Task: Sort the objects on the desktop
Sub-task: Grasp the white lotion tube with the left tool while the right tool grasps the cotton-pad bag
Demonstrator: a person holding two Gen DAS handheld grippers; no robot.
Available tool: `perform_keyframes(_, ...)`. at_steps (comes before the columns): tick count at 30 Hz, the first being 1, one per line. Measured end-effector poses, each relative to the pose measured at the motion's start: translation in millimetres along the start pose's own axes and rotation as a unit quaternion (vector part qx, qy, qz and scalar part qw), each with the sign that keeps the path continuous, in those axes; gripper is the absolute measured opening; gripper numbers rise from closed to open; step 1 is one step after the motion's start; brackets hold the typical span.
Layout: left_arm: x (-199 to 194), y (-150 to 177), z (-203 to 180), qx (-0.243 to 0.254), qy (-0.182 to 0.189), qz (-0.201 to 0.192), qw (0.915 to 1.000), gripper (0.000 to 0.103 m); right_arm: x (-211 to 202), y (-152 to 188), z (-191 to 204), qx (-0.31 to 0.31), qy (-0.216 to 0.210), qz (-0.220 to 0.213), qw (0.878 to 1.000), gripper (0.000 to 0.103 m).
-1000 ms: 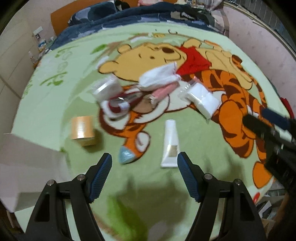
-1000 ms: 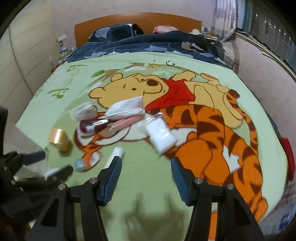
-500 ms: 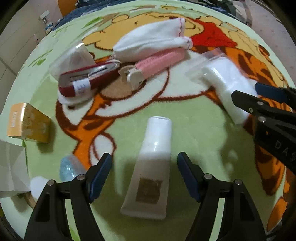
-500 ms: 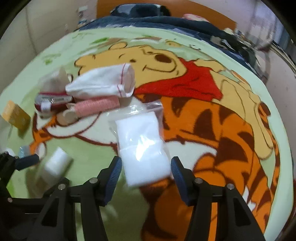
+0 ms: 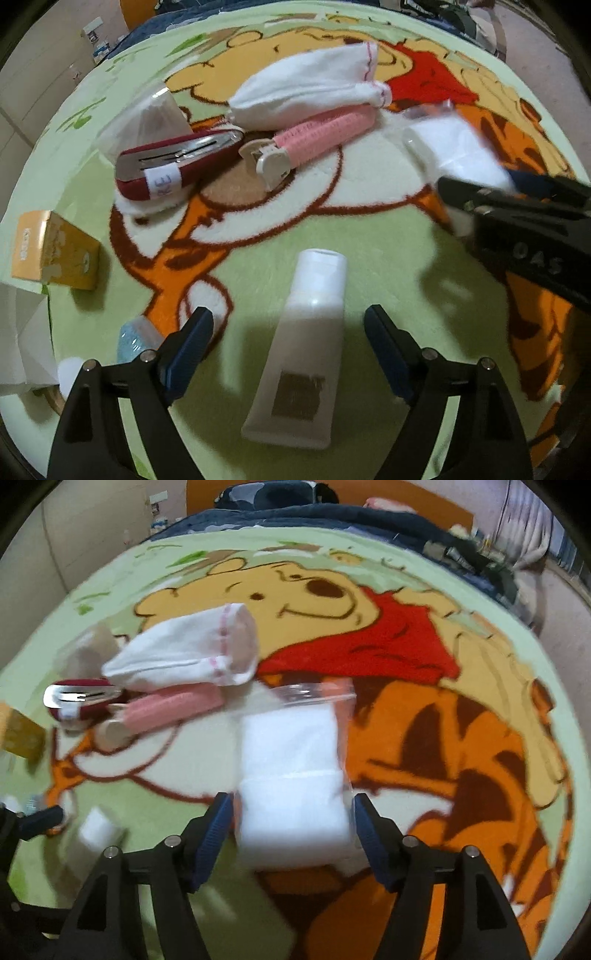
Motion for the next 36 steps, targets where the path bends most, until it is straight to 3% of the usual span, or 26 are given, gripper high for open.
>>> perform_keyframes(5,-12.7,6.5,-0.6,-0.017,0.013,0.002,0.9998,0.085,11.9,4.5,0.9,-0.011,0.017,0.016,1.000,0.068)
perform_keyframes(9,-11.8,9.8,-0.6,-0.014,0.014,0.009,0.9998,0.085,17.9,-1.2,2.0,-0.035,0.041,-0.005,0.999,0.068)
perform_keyframes(11,-14.8,9.2,4.1,-0.008,0.011,0.006,0.9999,0.085,15.2,-1.5,1.4,-0.014,0.024,-0.010,1.000,0.049)
perform_keyframes(13,-16.2,6.6,7.8,-0.007,0.009,0.005,0.9999,0.085,11.4,0.0,-1.9,0.014,0.007,-0.012,1.000,0.045)
perform_keyframes(17,-17.9,0.7,10.9,-0.008,0.009,0.002,0.9999,0.085,-10.7,17.4,-13.6,0.060,-0.006,0.001,0.998,0.044)
perform_keyframes(23,-10.7,-4.2,-3.4,0.023,0.017,0.001,0.9996,0.085,-57.3,79.0,-19.3,0.086,-0.005,0.034,0.996,0.044)
perform_keyframes(27,10.2,-2.6,-18.8,0.040,0.029,0.011,0.9987,0.085,-70.0,110.8,-20.4,0.086,0.033,0.041,0.995,0.048)
perform_keyframes(31,25.9,-1.0,-22.6,0.050,0.025,0.011,0.9984,0.097,-68.5,116.1,-20.8,0.075,0.069,0.045,0.994,0.051)
perform_keyframes(36,30.6,0.1,-21.4,0.048,0.024,-0.005,0.9985,0.096,-59.6,108.1,-17.3,0.050,0.096,0.039,0.993,0.051)
Point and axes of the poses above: each gripper's, at about its wrist camera, not at the fingertips, and x roughly the way its jaws point, z to its left, y to its underside, the point moved 8 cm from there along x, roughly the way its jaws point, and after that the axes turned 12 degrees about -z, right-handed, at the moved point
